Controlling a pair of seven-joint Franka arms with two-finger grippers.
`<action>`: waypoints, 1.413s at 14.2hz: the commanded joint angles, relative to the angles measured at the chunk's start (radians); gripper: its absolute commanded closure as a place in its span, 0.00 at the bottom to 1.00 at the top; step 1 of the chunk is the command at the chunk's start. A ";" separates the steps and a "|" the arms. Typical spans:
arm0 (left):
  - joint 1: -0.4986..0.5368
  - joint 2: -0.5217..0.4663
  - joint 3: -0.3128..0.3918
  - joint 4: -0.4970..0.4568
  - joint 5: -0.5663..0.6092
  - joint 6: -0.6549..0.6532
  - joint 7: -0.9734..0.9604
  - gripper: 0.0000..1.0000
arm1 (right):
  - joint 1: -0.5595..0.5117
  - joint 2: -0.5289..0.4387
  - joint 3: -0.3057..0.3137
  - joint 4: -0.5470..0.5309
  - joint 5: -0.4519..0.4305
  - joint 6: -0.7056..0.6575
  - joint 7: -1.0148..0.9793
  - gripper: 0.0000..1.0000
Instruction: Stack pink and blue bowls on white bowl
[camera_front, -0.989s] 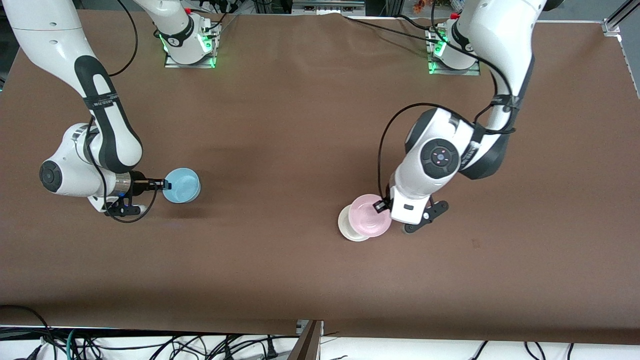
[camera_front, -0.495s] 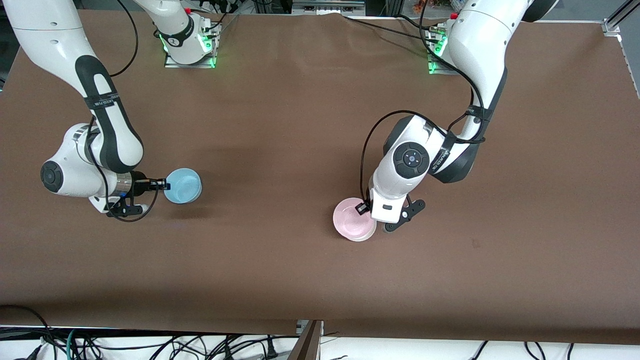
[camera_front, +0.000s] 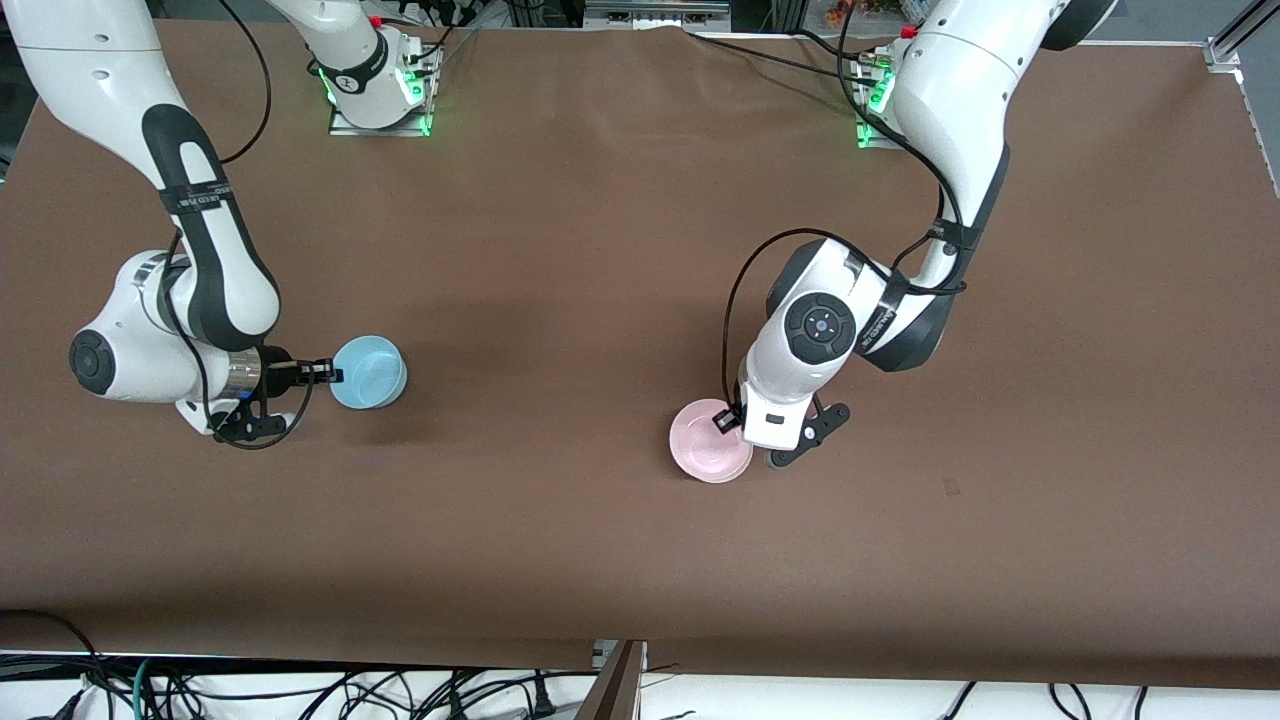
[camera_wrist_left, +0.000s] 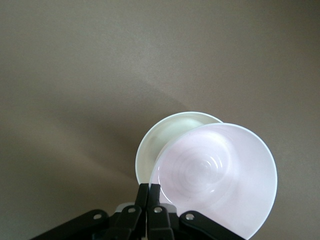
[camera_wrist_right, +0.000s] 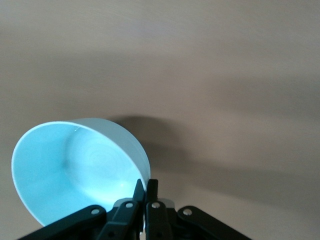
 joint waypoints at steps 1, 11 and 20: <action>-0.015 0.010 0.013 -0.009 0.017 0.029 -0.015 1.00 | 0.003 -0.008 0.035 0.048 0.040 -0.052 0.048 1.00; -0.015 0.017 0.013 -0.003 0.029 0.030 -0.015 0.32 | 0.237 0.040 0.094 0.220 0.099 -0.023 0.550 1.00; 0.073 -0.044 0.010 0.139 0.028 -0.228 0.020 0.97 | 0.461 0.164 0.092 0.343 0.086 0.247 0.998 1.00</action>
